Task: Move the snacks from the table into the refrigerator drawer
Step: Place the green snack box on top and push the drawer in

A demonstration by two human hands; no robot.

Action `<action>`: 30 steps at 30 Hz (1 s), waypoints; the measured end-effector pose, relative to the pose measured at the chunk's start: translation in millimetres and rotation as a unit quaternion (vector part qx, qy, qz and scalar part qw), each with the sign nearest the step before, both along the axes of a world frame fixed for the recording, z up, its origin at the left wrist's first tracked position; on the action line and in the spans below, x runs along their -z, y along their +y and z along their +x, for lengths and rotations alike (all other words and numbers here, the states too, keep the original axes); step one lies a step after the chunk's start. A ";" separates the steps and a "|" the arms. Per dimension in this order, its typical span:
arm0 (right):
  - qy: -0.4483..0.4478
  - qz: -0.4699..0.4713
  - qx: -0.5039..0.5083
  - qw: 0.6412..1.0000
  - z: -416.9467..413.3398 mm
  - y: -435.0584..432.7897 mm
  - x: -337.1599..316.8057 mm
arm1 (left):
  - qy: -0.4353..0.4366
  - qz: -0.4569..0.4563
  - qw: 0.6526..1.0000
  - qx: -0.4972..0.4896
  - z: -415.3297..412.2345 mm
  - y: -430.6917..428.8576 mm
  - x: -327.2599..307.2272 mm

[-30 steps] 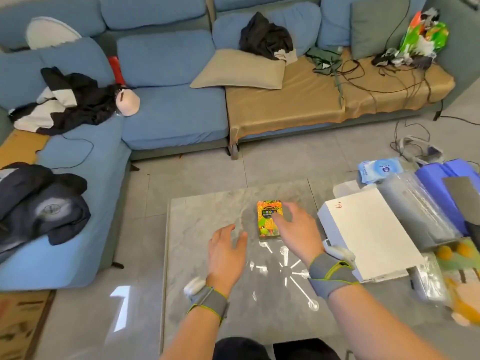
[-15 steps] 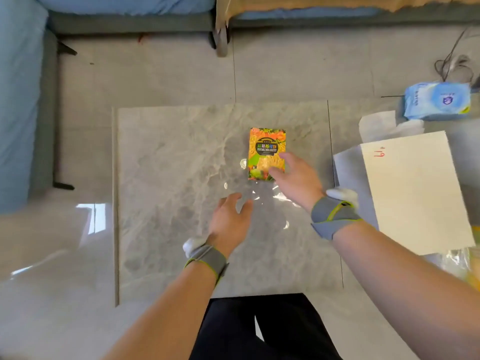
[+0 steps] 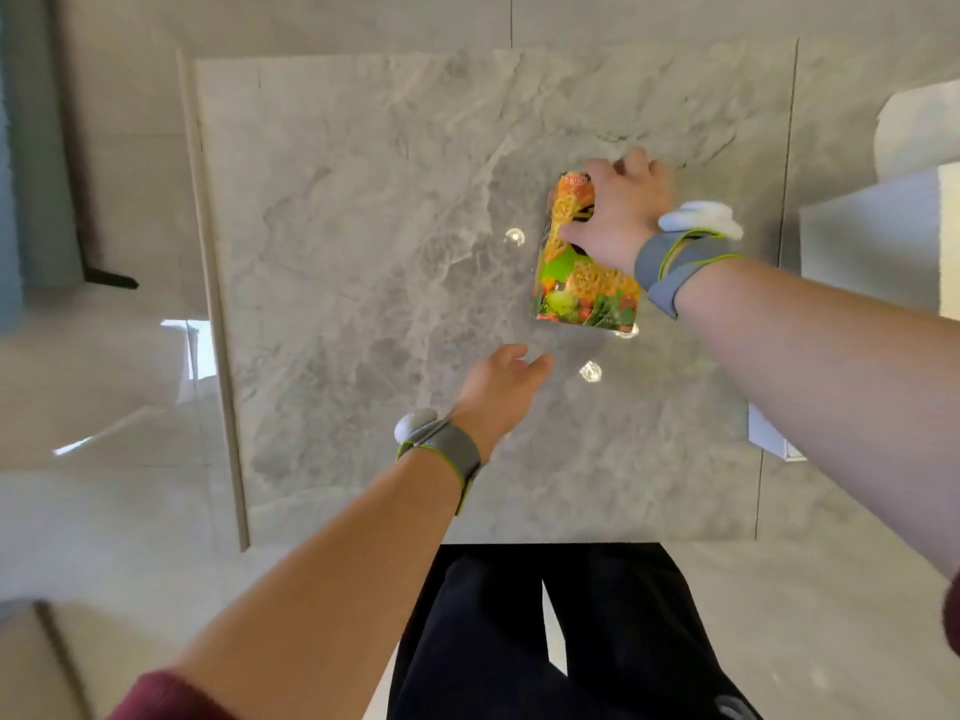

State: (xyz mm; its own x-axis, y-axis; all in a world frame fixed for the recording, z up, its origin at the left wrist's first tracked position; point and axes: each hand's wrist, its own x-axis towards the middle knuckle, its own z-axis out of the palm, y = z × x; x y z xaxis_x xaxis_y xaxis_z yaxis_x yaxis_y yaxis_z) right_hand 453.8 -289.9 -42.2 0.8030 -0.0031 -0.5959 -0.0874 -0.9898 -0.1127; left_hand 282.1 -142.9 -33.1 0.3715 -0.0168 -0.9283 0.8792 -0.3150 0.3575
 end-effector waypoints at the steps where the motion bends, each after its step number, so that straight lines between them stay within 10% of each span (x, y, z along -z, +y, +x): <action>1: 0.015 -0.002 0.016 1.000 -12.5 1.3 3.9 | 0.020 -0.016 0.999 -0.034 -5.4 -1.6 2.6; 15: 0.259 0.213 0.346 0.877 -191.6 29.1 3.3 | 0.051 0.014 0.967 -0.249 -119.7 69.5 -1.6; 30: 0.314 0.348 0.425 0.774 -207.5 34.7 -210.1 | -0.059 0.006 0.919 -0.390 -129.7 111.3 -194.7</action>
State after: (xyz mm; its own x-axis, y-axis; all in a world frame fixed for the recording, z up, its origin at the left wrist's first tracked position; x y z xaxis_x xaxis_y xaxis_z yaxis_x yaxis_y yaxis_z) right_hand 246.3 -255.2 167.9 0.2388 0.1251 -0.9630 -0.9280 -0.2626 -0.2643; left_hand 152.4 -31.5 161.6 0.3647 0.3077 -0.8788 0.7943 0.3896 0.4660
